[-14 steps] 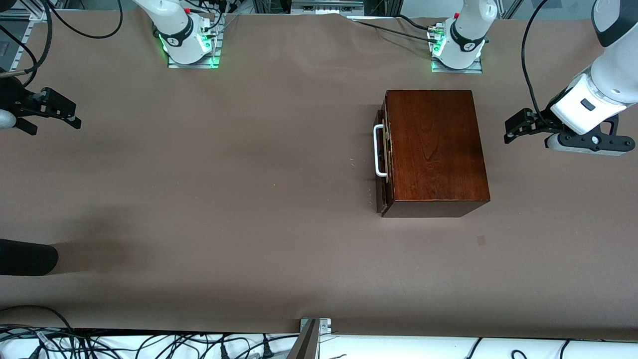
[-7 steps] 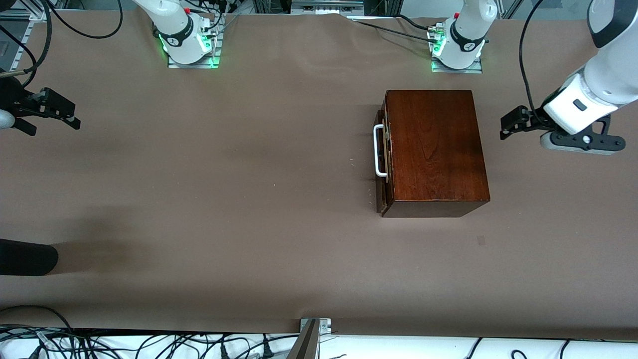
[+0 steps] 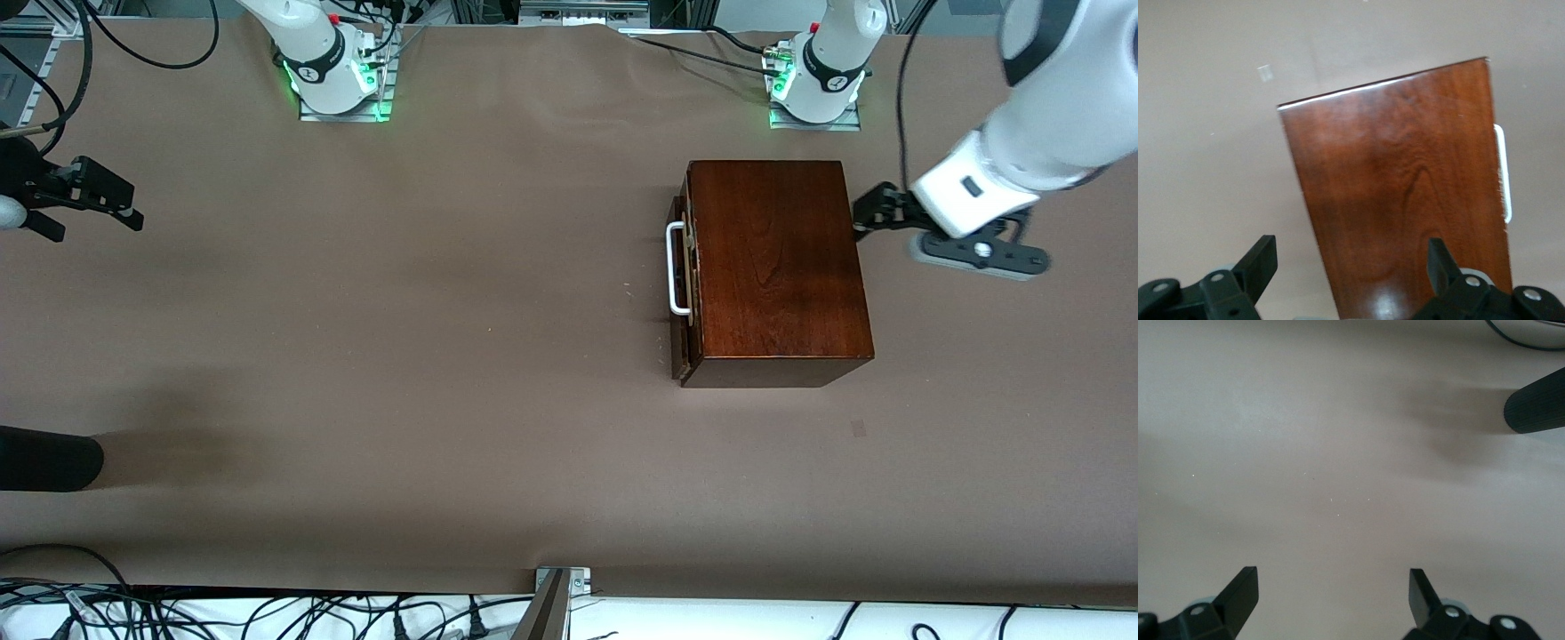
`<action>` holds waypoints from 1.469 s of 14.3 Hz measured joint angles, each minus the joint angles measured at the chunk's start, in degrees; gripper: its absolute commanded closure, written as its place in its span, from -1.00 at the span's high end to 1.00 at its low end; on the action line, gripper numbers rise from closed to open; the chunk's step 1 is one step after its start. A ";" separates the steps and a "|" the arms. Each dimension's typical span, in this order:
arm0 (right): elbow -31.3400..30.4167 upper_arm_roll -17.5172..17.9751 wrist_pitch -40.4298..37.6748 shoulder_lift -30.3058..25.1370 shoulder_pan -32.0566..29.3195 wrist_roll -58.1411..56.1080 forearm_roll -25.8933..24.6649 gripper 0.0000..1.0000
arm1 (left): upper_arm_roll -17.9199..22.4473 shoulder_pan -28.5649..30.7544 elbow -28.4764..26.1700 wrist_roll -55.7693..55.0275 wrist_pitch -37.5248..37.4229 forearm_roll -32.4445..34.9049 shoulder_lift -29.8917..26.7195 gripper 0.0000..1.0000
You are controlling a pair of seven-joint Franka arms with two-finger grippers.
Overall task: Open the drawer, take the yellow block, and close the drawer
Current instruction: 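Hook the left gripper onto the white drawer handle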
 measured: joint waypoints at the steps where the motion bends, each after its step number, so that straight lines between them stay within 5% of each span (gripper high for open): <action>1: 0.00 0.00 0.00 0.00 0.00 0.00 0.00 1.00 | -1.11 -0.41 0.09 -0.36 0.14 0.00 0.63 1.00; 5: 0.01 -0.02 -0.01 0.03 -0.01 0.00 0.00 1.00 | -3.22 -6.27 1.23 -11.42 7.43 0.59 7.05 1.00; 12: 0.00 -0.10 -0.06 0.12 -0.06 0.00 0.00 1.00 | -3.72 -23.58 1.45 -41.63 11.36 16.68 17.92 1.00; 21: 0.01 0.06 -0.05 0.14 -0.06 0.00 0.00 1.00 | -3.72 -29.26 -0.31 -55.49 11.43 22.42 24.18 1.00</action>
